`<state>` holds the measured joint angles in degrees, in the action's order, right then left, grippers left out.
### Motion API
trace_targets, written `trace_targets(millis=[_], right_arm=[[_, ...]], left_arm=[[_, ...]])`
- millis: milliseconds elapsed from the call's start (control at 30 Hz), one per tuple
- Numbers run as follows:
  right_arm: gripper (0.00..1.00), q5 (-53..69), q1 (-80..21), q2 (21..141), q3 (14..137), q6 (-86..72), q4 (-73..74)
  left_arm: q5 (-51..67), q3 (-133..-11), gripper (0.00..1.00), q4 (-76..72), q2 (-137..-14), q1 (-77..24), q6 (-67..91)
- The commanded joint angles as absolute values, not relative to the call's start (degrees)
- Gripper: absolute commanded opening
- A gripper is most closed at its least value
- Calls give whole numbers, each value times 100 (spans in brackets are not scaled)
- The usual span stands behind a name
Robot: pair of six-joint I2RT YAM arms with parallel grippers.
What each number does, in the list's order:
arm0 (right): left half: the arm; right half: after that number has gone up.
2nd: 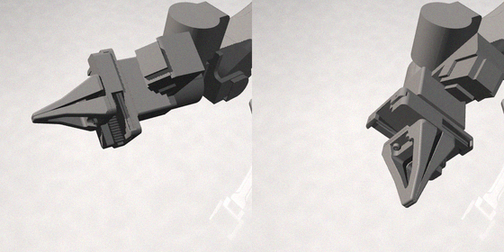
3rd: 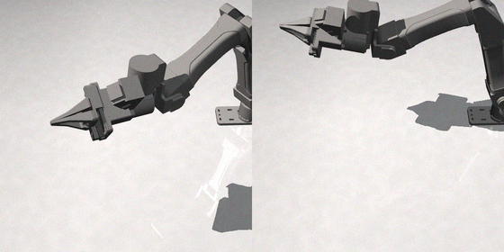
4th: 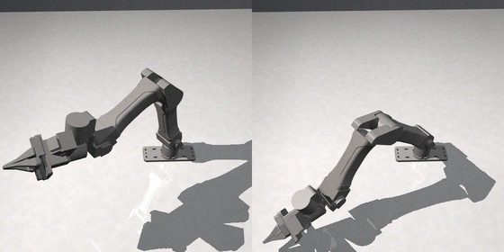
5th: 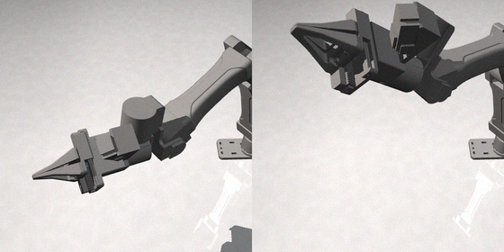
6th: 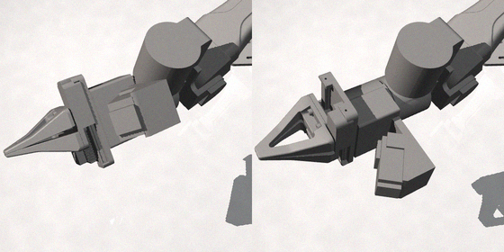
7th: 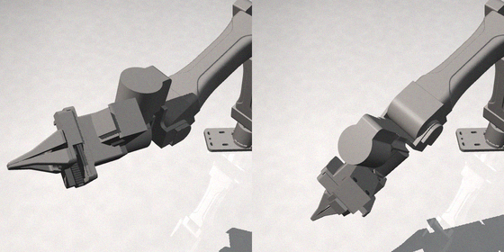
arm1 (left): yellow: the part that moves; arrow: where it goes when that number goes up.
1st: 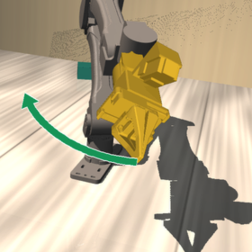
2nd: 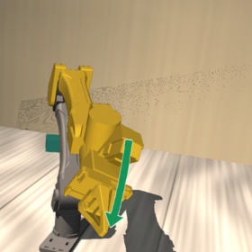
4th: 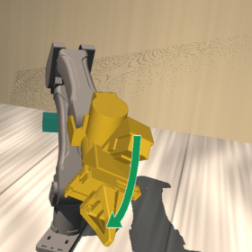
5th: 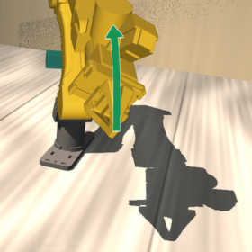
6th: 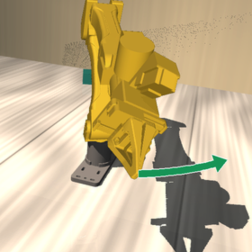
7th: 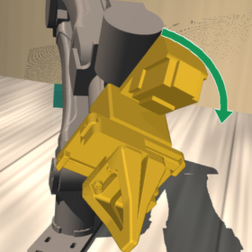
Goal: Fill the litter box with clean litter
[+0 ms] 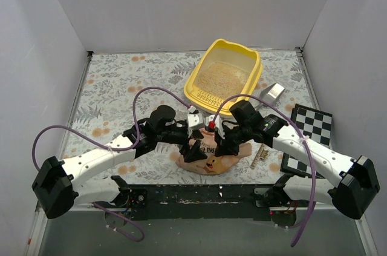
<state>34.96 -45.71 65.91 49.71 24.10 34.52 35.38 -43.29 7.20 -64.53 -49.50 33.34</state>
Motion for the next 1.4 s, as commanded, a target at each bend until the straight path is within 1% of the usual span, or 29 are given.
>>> trace_targets(millis=[0, 67, 100, 233, 300, 367, 400, 467, 533, 600, 800, 900, 1000, 1067, 1300, 1367], right_arm=[[1, 3850, -4544, 6346, 4913, 2241, 3120], [1, 3823, -4527, 6320, 4904, 2232, 3138], [1, 3823, -4526, 6302, 4896, 2224, 3155], [1, 3762, -4439, 6196, 4869, 2197, 3146], [1, 3762, -4395, 6170, 4852, 2197, 3146], [1, 3762, -4368, 6179, 4843, 2197, 3155], [1, 3753, -4359, 6179, 4851, 2197, 3147], [1, 3683, -4351, 6161, 4886, 2180, 3147], [1, 3508, -4342, 6144, 4922, 2119, 3085], [1, 3507, -4342, 6196, 4966, 2101, 3041], [1, 3217, -4342, 6538, 5465, 2311, 3032], [1, 2971, -4342, 6819, 5940, 2425, 2883], [1, 3005, -4350, 7293, 6459, 2601, 3119], [1, 3085, -4359, 7531, 6565, 2637, 3164], [1, 3190, -4421, 8033, 6293, 2689, 2751], [14, 3156, -4421, 8086, 6293, 2716, 2733]], left_arm=[[3603, -4087, 85, 422, -6679, -5001, 3067], [3542, -3999, 85, 396, -6776, -5071, 3032], [3507, -3973, 83, 422, -6794, -5080, 3032], [3218, -3859, 66, 798, -6672, -5080, 2936], [3164, -3745, 61, 931, -6610, -5080, 2979], [3208, -3622, 52, 967, -6609, -5071, 3049], [3243, -3586, 45, 1010, -6635, -5071, 3076], [3217, -3586, 27, 1133, -6741, -5080, 3102], [3007, -3612, 0, 1221, -6794, -5080, 3085], [2656, -3708, 0, 1300, -6838, -5071, 3015], [698, -4657, 0, 2161, -7119, -5002, 2813], [256, -5079, 0, 2425, -6848, -4738, 2795], [281, -5317, 0, 2601, -6435, -4518, 2865], [290, -5239, 0, 2645, -6224, -4491, 2944], [536, -4334, 0, 2453, -6126, -4500, 3401], [589, -4149, 0, 2321, -6100, -4491, 3454]])
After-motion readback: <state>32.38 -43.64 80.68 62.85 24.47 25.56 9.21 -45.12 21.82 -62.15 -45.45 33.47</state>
